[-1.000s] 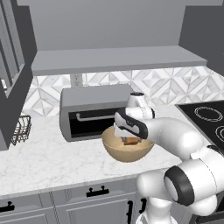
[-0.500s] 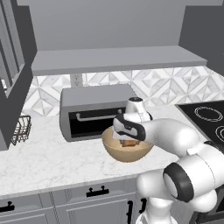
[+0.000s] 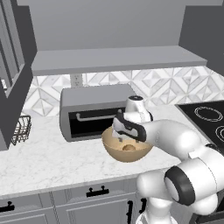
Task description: Open the cabinet, pick up the bread from the cabinet and place it in the basket. Then move the basket to the dining counter.
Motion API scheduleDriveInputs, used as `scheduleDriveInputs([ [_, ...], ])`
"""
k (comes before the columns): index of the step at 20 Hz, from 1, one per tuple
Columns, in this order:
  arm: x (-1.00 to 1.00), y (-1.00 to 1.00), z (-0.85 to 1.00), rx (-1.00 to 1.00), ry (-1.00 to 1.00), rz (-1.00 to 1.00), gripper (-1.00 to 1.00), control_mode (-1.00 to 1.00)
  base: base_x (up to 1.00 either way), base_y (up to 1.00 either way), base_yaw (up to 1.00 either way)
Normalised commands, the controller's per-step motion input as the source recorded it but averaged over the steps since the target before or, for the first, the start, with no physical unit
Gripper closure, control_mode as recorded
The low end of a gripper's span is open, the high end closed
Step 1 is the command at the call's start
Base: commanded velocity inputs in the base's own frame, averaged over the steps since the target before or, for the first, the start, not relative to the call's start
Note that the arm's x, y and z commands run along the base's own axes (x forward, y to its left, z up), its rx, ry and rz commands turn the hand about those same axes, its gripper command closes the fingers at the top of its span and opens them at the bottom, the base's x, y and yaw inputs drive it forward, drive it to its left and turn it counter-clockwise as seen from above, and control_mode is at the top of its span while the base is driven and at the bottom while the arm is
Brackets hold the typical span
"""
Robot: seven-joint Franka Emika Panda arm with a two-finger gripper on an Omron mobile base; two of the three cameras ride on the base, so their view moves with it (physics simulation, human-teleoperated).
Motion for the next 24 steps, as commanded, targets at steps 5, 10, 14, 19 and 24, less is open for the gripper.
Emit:
scheduleDriveInputs([
  [5,-0.66,-0.14,0.73,0.00,-0.05,-0.14,-1.00,-1.00,0.00,0.00,0.00],
  [10,-0.88,-0.64,0.50,0.06,0.00,-0.18,-1.00,-1.00,0.00,0.00,0.00],
  [14,-0.28,-0.85,0.07,0.04,0.00,-0.11,-1.00,-1.00,0.00,0.00,0.00],
  [19,0.18,-0.40,0.05,0.01,0.00,-0.01,-1.00,-1.00,0.00,0.00,0.00],
  [24,0.63,-0.03,0.00,0.03,0.00,0.00,-1.00,-1.00,0.00,0.00,0.00],
])
